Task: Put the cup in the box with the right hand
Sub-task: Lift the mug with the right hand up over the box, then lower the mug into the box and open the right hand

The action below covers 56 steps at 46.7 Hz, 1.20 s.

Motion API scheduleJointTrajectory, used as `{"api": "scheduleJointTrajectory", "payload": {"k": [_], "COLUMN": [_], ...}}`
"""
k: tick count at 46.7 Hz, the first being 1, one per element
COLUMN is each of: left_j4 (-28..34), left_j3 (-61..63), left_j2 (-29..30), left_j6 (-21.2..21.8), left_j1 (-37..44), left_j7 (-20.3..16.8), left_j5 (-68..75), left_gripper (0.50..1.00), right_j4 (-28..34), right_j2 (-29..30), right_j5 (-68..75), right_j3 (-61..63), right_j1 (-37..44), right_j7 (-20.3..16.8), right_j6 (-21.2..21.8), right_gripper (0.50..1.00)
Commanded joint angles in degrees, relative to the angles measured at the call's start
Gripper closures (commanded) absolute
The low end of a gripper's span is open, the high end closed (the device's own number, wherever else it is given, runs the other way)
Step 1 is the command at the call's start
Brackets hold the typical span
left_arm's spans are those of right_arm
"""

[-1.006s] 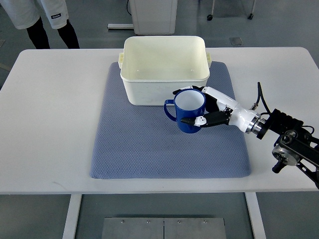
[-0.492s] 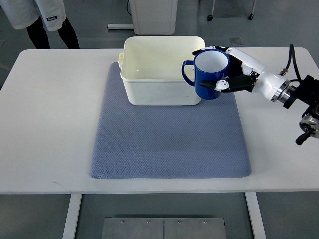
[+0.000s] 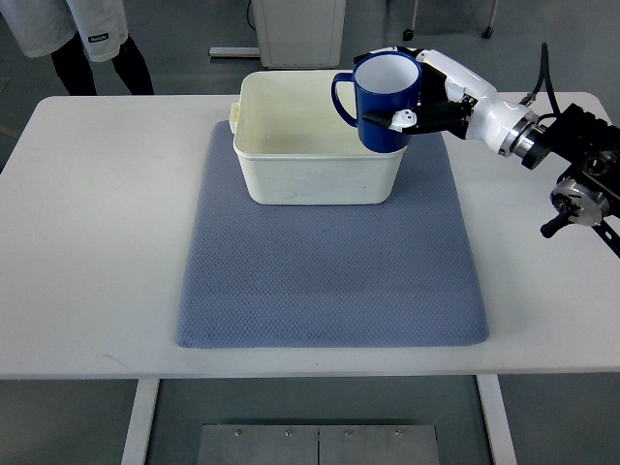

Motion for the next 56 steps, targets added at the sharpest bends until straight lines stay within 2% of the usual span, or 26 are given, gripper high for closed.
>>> {"api": "scheduleJointTrajectory", "payload": {"k": [1,14,30,42,47,56], "left_j4": [0.0,0.0,0.0,0.0,0.0,0.0], "left_j3": [0.0,0.0,0.0,0.0,0.0,0.0], "left_j2": [0.0,0.0,0.0,0.0,0.0,0.0], "left_j6": [0.0,0.0,0.0,0.0,0.0,0.0], "left_j1": [0.0,0.0,0.0,0.0,0.0,0.0], "left_j7": [0.0,0.0,0.0,0.0,0.0,0.0], "left_j5": [0.0,0.0,0.0,0.0,0.0,0.0], "left_gripper": [0.500,0.500,0.500,0.500,0.500,0.500], "right_j4": [-3.0,-12.2,-16.5,-20.4,-20.8,-21.1], "right_j2": [2.2,8.2,13.4,16.3,16.4,16.4], "right_j5": [-0.2,-0.6,-0.6,-0.5,-0.1,0.1], "right_j3": [-0.2,-2.0,-6.1,-6.5,-6.5,-6.5], "right_j1": [1.4,5.5,6.3,6.5,6.5,6.6], "right_j7": [-0.4,-0.7,-0.6,-0.7,-0.6,-0.7], "right_j6": [-0.9,-4.7,-12.4,-13.1,-14.6,-14.9], "right_gripper": [1.000,1.000,1.000,1.000,1.000,1.000]}}
